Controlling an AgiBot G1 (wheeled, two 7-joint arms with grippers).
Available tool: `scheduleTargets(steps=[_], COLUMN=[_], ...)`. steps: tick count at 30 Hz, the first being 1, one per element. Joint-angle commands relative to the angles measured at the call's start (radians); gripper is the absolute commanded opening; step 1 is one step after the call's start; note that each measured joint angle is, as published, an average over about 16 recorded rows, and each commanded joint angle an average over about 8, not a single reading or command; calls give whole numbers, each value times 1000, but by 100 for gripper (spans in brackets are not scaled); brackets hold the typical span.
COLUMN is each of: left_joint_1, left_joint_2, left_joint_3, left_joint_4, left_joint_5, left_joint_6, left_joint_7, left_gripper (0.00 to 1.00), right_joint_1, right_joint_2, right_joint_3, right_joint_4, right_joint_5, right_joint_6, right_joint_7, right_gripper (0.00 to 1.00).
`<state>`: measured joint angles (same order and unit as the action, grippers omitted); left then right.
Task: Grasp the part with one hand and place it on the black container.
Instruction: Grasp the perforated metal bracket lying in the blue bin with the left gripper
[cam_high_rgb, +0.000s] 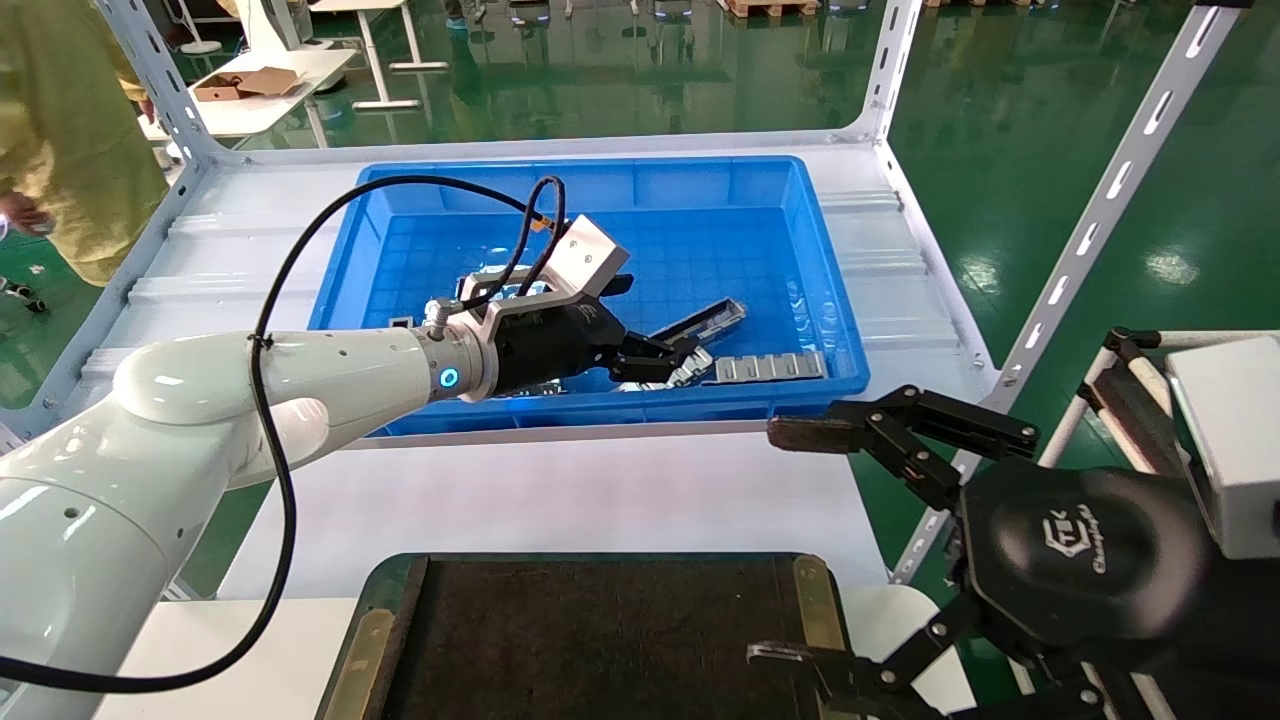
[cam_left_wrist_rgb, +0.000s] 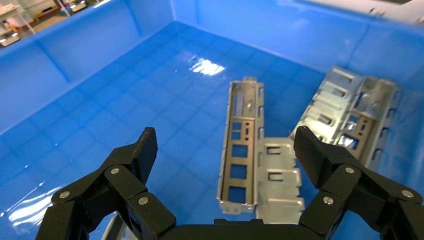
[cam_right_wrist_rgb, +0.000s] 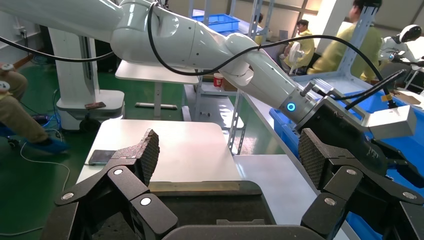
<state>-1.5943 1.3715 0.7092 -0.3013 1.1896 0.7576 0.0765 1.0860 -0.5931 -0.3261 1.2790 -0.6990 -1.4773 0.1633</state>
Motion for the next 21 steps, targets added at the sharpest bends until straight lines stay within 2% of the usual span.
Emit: scheduleTargets(steps=[1, 6, 7, 9, 14, 15, 17, 21], left_joint_1=[5, 7, 8, 8, 8, 7, 5, 1], left_joint_2=[0, -1, -1, -1, -2, -2, -2, -3], left_joint_3=[27, 87, 98, 120, 172, 183, 203, 240], left_joint_4=[-15, -41, -46, -55, -72, -75, -78, -78], left_joint_5=[-7, -35, -42, -55, -86, -92, -104, -127], left_joint_6=[-24, -70, -80, -101, -147, -154, -165, -186], left_joint_7=[-17, -49, -55, -65, -91, -96, -106, -123], left_gripper=[100, 100, 99, 86, 23, 11, 0, 0], right_joint_1=[0, 0, 0, 0, 0, 0, 0, 0], right_joint_2=[0, 0, 0, 0, 0, 0, 0, 0], right_joint_3=[0, 0, 0, 0, 0, 0, -1, -1], right_joint_4=[0, 0, 0, 0, 0, 0, 0, 0], right_joint_5=[0, 0, 0, 0, 0, 0, 0, 0], right_joint_6=[0, 0, 0, 0, 0, 0, 0, 0], right_joint_7=[0, 0, 0, 0, 0, 0, 0, 0], right_gripper=[100, 99, 91, 66, 5, 0, 0, 0])
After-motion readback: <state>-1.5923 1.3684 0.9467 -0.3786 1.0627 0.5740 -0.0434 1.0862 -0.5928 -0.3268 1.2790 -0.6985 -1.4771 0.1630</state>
